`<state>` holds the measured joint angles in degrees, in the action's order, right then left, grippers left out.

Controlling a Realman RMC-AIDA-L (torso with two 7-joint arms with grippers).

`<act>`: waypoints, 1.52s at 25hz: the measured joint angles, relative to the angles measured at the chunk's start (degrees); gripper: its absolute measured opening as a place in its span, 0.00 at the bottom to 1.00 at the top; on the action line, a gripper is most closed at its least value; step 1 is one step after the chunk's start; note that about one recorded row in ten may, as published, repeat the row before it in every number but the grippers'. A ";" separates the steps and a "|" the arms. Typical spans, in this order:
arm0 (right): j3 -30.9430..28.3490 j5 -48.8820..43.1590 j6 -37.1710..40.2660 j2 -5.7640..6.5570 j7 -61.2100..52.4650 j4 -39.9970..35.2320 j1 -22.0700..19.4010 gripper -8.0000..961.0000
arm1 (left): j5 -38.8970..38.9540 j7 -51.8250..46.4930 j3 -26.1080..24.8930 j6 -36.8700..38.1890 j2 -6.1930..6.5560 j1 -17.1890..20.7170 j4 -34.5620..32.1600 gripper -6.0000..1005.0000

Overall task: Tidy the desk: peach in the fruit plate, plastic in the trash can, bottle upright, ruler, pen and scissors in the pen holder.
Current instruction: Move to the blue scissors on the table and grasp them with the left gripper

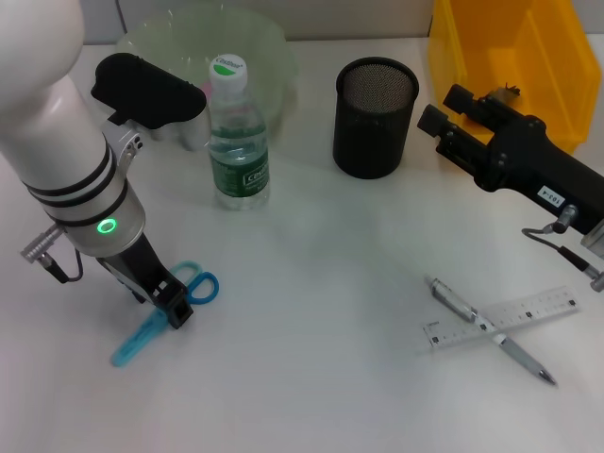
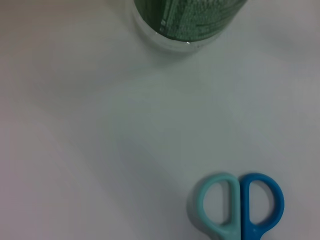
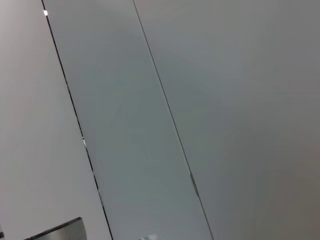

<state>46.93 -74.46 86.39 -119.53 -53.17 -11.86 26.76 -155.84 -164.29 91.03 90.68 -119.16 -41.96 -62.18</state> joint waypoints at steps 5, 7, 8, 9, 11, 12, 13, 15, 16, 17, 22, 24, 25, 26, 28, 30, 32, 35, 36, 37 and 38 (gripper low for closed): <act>0.00 0.02 0.00 0.00 0.00 0.00 0.14 0.59 | 0.09 0.02 0.02 -0.01 0.02 -0.01 0.09 0.58; 0.00 0.02 0.00 0.00 0.00 0.00 0.15 0.59 | 0.11 0.02 0.02 -0.02 0.02 -0.01 0.10 0.58; 0.00 0.02 0.00 0.00 0.00 0.00 0.15 0.59 | 0.11 0.02 0.02 -0.02 0.02 -0.01 0.10 0.58; 0.00 0.02 0.00 0.00 0.00 0.00 0.15 0.59 | 0.13 -0.01 0.02 -0.02 0.01 -0.01 0.10 0.58; 0.00 0.02 0.00 0.00 0.00 0.00 0.13 0.59 | 0.03 -0.31 0.11 0.03 -0.02 0.08 -0.24 0.57; 0.00 0.02 0.00 0.00 0.00 0.00 0.12 0.59 | 0.02 -0.35 0.16 0.04 -0.03 0.09 -0.32 0.56; 0.00 0.02 0.00 0.00 0.00 0.00 0.08 0.59 | 0.02 -0.35 0.16 0.04 -0.03 0.09 -0.32 0.55; -0.02 0.02 0.00 0.00 0.00 0.00 -0.01 0.59 | 0.14 -0.33 0.61 0.05 -0.06 0.18 -0.85 0.52; -0.04 0.02 0.00 0.00 -0.01 0.00 -0.05 0.59 | 0.35 -0.34 0.87 0.10 -0.08 0.35 -1.42 0.51; -0.09 0.02 0.00 0.00 -0.01 0.00 -0.07 0.59 | 0.36 -0.36 0.97 0.11 -0.08 0.43 -1.70 0.50; -0.60 0.02 0.25 0.00 -0.01 0.00 -0.26 0.59 | 0.39 -0.39 1.37 0.42 -0.08 0.56 -2.36 0.45; -0.61 0.02 0.29 0.00 -0.02 0.00 -0.26 0.59 | 0.39 -0.39 1.45 0.43 -0.07 0.56 -2.12 0.43; -0.62 0.02 0.35 0.00 -0.05 0.00 -0.27 0.59 | 0.40 -0.40 1.49 0.43 -0.07 0.55 -2.02 0.42; -0.62 0.02 0.41 0.00 -0.07 0.00 -0.28 0.59 | 0.40 -0.40 1.49 0.43 -0.07 0.55 -2.02 0.41; -0.62 0.02 0.43 0.00 -0.08 0.00 -0.29 0.59 | 0.45 -0.42 1.49 0.43 -0.05 0.60 -1.87 0.39; -0.62 0.02 0.44 0.00 -0.10 0.00 -0.30 0.59 | 0.48 -0.43 1.54 0.42 -0.04 0.62 -1.81 0.39; -0.58 0.02 0.45 0.00 -0.13 0.00 -0.30 0.59 | 0.48 -0.44 1.66 0.32 -0.02 0.62 -1.61 0.39; -0.55 0.02 0.45 0.00 -0.17 0.00 -0.31 0.59 | 0.48 -0.45 1.66 0.15 -0.01 0.62 -1.48 0.39; -0.54 0.02 0.45 0.00 -0.20 0.00 -0.34 0.59 | 0.47 -0.46 1.74 0.10 -0.01 0.61 -1.45 0.39; -0.54 0.02 0.46 0.00 -0.24 0.00 -0.36 0.59 | 0.45 -0.45 1.89 0.05 -0.01 0.60 -1.44 0.38; -0.53 0.02 0.48 0.00 -0.29 0.00 -0.39 0.59 | 0.42 -0.44 2.17 0.04 0.00 0.58 -1.45 0.38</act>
<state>46.40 -74.44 86.88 -119.53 -53.46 -11.86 26.37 -155.42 -164.73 93.20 90.72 -119.16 -41.39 -63.63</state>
